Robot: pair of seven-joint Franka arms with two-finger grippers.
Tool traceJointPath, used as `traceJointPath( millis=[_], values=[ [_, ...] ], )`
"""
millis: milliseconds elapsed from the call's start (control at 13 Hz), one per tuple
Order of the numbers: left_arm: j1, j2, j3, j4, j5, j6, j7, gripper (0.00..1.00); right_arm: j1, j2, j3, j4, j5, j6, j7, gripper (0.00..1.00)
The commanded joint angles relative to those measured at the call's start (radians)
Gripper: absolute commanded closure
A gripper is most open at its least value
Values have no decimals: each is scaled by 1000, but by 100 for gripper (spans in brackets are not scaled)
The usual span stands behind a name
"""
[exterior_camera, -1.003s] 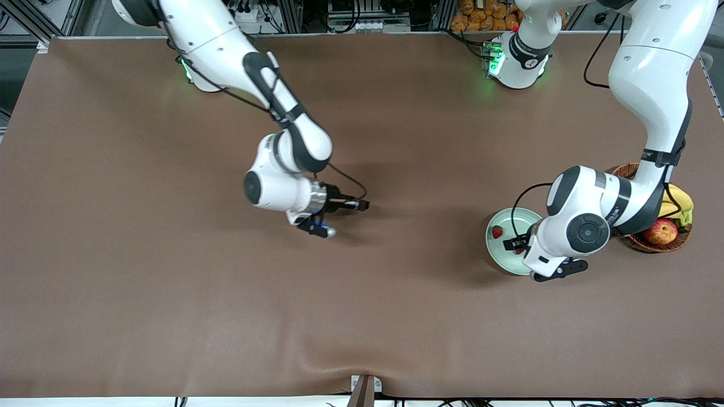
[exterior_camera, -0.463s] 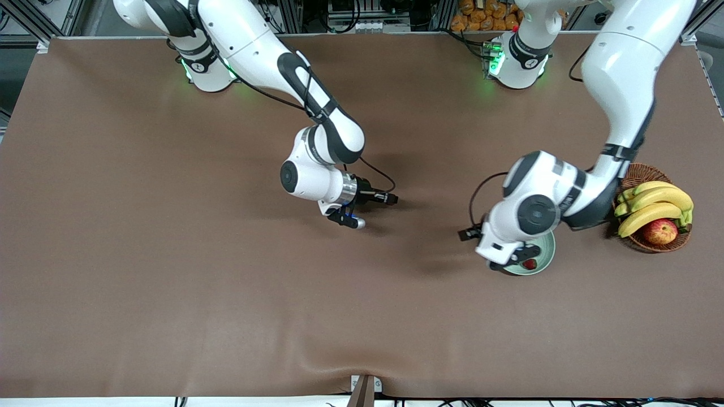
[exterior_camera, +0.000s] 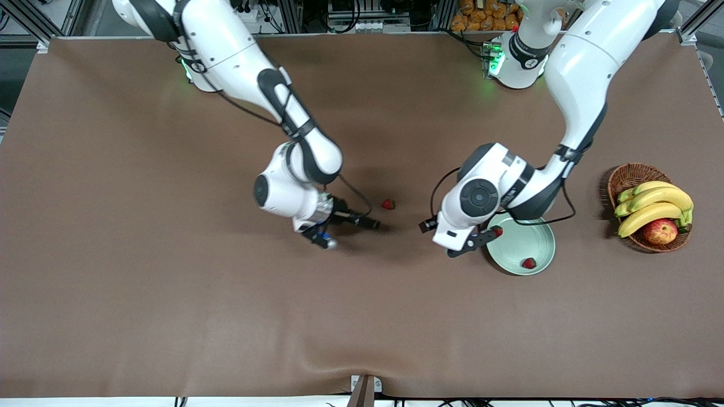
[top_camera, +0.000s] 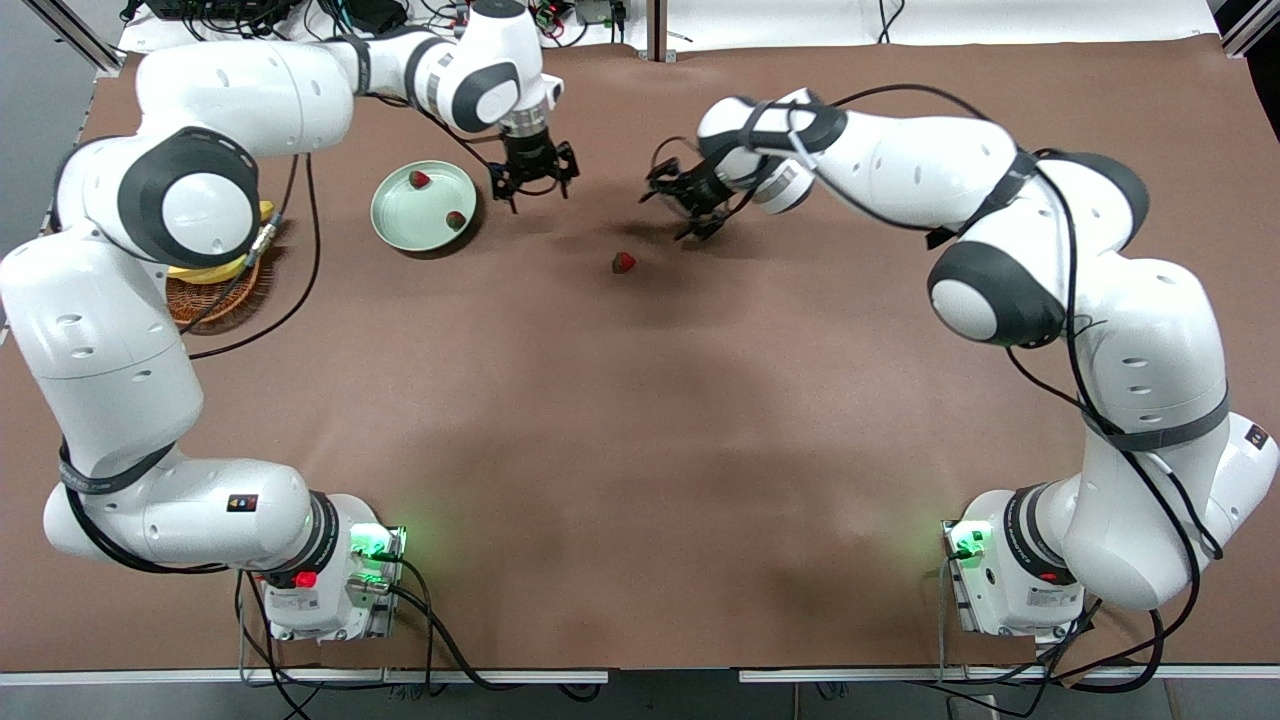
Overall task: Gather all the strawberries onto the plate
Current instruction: 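Set the last strawberry mid-table with the right gripper while the left gripper returns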
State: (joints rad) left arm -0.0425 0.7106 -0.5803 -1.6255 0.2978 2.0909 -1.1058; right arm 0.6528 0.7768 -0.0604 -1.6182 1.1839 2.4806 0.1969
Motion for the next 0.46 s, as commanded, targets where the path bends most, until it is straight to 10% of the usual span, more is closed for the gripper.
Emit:
traceJointPath(
  millis=[0, 386],
  values=[
    [-89, 30, 8, 33, -48, 72, -98, 0, -128, -102, 14, -115, -129, -52, -7, 0],
    [-195, 58, 23, 30, -32, 158, -368, 0, -405, -278, 14, -112, -569, -432, -4, 0]
  ],
)
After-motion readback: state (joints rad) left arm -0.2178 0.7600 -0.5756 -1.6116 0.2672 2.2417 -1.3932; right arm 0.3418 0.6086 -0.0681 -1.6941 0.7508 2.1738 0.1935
